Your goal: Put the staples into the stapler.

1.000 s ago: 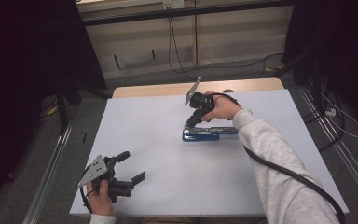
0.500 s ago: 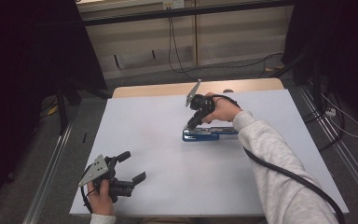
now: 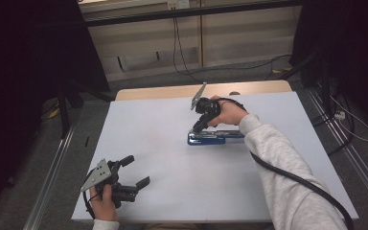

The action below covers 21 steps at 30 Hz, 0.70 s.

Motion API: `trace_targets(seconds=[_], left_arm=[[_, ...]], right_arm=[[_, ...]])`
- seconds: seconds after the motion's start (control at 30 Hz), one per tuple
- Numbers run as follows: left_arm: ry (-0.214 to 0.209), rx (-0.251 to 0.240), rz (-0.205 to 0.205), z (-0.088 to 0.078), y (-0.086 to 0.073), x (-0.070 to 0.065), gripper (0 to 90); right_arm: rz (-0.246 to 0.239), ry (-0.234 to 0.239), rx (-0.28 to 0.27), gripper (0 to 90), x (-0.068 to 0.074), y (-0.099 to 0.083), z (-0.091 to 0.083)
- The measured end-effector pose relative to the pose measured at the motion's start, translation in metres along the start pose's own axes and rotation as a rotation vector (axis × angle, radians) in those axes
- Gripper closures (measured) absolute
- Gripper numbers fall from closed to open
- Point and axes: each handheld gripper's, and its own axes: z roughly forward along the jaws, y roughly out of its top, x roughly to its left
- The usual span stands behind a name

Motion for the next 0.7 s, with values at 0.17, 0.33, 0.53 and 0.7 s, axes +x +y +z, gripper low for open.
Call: trace_targets(seconds=[0.17,0.33,0.53,0.7], left_arm=[[0.001,-0.002,0.002,0.0003,0.0000,0.0001,1.6],[-0.002,0.000,0.000,0.0004,-0.0002,0.0000,1.6],[0.002,0.001,0.002,0.0010,-0.0003,0.0004,1.6],[-0.004,0.002,-0.002,0.0011,-0.0003,0.0003,1.6]], right_arm=[[-0.001,-0.002,0.009,78.2,0.0003,0.0000,0.0016],[-0.006,-0.002,0.002,78.2,-0.0001,-0.0002,0.0027],[-0.010,-0.007,0.010,77.9,0.0004,0.0011,0.0053],[0.000,-0.024,-0.001,66.5,0.0015,0.0020,0.0068]])
